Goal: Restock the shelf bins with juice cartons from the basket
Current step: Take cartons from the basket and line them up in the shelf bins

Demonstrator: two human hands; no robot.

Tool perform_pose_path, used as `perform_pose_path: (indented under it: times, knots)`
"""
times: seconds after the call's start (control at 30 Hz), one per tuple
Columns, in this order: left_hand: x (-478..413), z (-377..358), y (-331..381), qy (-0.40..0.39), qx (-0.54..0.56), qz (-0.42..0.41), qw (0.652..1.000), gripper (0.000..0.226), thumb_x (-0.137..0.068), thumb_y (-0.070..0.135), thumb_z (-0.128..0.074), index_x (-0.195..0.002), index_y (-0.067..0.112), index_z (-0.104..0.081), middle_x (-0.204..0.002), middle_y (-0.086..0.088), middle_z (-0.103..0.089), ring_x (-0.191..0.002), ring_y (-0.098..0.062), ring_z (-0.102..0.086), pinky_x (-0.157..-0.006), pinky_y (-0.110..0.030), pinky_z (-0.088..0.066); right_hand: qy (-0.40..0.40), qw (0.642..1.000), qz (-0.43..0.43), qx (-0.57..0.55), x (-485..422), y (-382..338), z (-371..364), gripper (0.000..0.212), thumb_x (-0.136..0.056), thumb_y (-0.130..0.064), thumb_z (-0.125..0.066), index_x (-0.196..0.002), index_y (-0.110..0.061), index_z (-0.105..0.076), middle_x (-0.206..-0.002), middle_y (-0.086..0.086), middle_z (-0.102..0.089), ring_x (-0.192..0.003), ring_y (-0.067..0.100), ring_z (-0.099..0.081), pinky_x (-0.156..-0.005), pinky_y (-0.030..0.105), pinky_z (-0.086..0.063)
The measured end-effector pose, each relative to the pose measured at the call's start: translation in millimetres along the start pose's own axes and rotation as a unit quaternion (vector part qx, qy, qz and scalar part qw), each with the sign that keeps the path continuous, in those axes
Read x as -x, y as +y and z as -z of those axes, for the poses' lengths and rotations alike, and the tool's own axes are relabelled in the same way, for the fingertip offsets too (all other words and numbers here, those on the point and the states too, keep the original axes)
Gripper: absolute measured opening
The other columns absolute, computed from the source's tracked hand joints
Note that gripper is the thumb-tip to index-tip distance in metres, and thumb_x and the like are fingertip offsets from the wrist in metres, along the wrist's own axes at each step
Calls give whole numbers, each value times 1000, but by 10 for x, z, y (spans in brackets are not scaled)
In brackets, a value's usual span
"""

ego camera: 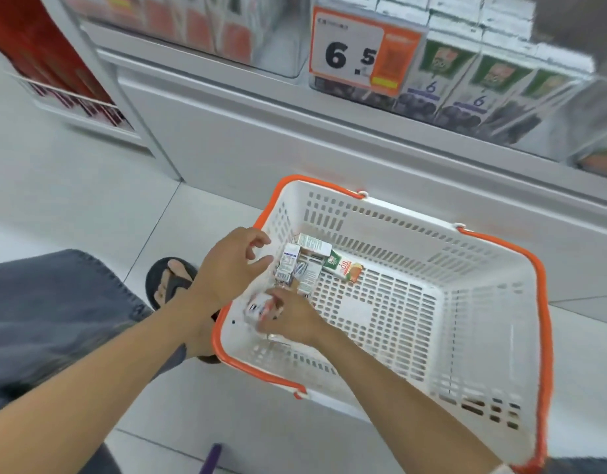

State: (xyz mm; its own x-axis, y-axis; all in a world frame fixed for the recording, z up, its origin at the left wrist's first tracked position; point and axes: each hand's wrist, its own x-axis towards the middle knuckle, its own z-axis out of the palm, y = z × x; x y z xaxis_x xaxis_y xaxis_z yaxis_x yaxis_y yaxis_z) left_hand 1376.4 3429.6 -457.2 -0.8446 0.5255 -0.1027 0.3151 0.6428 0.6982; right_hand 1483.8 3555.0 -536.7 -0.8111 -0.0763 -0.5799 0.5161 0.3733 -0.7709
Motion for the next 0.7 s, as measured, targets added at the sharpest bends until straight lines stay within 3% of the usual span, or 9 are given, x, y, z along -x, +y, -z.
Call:
perform_pose_path:
  times: [0.07,0.1,0.2,0.23,0.3,0.37,0.5,0.6,0.7]
  knots:
    - [25,44,50,-2,30,8,1000,26,-84,29,-72,-107,25,-61,-94,11,-57,-78,-13,-57,-78,-35,-52,92,991,-30,-96,40,-124,177,31,-78,-37,-78,-102,-23,-65,-88,-7,-68,-81,9,-65,-77,29,-49]
    - [29,61,88,-15,55,19,998,33,-82,37,-73,-110,26,-60,-98,11,-58,-81,-12,-58,-77,-32,-52,139,978,-39,-149,67,-193,284,25,-80,-40,-75,-91,-20,-64,-79,-6,-66,-72,10,-65,-72,33,-53]
    - [50,83,253,-130,122,53,983,67,-70,53,-79,-126,32,-50,-111,15,-57,-97,-5,-59,-81,-23,-50,167,925,-41,-338,182,-397,566,37,-86,-41,-68,-109,-14,-58,-96,12,-70,-81,30,-72,-78,42,-60]
    - [59,71,298,-163,127,50,977,73,-68,49,-83,-128,31,-48,-114,14,-58,-99,-7,-60,-82,-27,-52,143,914,-25,-378,230,-451,642,40,-87,-41,-66,-113,-14,-54,-101,16,-70,-84,34,-72,-76,41,-60]
    - [51,65,327,-143,132,46,980,66,-68,26,-87,-122,25,-50,-113,4,-63,-95,-18,-65,-78,-38,-56,79,906,9,-416,326,-501,749,38,-92,-43,-61,-110,-11,-52,-101,17,-71,-84,32,-72,-73,37,-59]
    - [17,141,297,-74,152,82,982,53,-70,11,-83,-110,22,-52,-106,0,-70,-90,-21,-68,-73,-41,-57,58,917,4,-395,381,-429,775,40,-94,-49,-54,-112,-14,-55,-101,11,-70,-87,24,-69,-77,34,-57]
    - [-21,294,170,-46,166,119,978,39,-71,7,-81,-100,23,-60,-92,10,-72,-85,-12,-68,-72,-31,-54,106,984,-54,-132,312,29,606,49,-95,-36,-59,-139,-20,-44,-122,1,-59,-100,14,-59,-77,25,-47]
    - [-23,291,151,-36,181,127,975,35,-73,9,-80,-99,24,-62,-92,7,-72,-82,-9,-64,-73,-29,-54,69,996,-50,-29,133,307,361,52,-95,-26,-62,-143,-19,-43,-125,-5,-51,-111,12,-49,-86,23,-40]
    - [-35,283,120,-39,180,132,974,35,-73,9,-81,-94,30,-63,-90,4,-72,-79,-6,-63,-77,-35,-56,44,998,-32,40,-76,383,124,55,-94,-25,-62,-145,-21,-43,-125,4,-58,-114,21,-55,-86,23,-38]
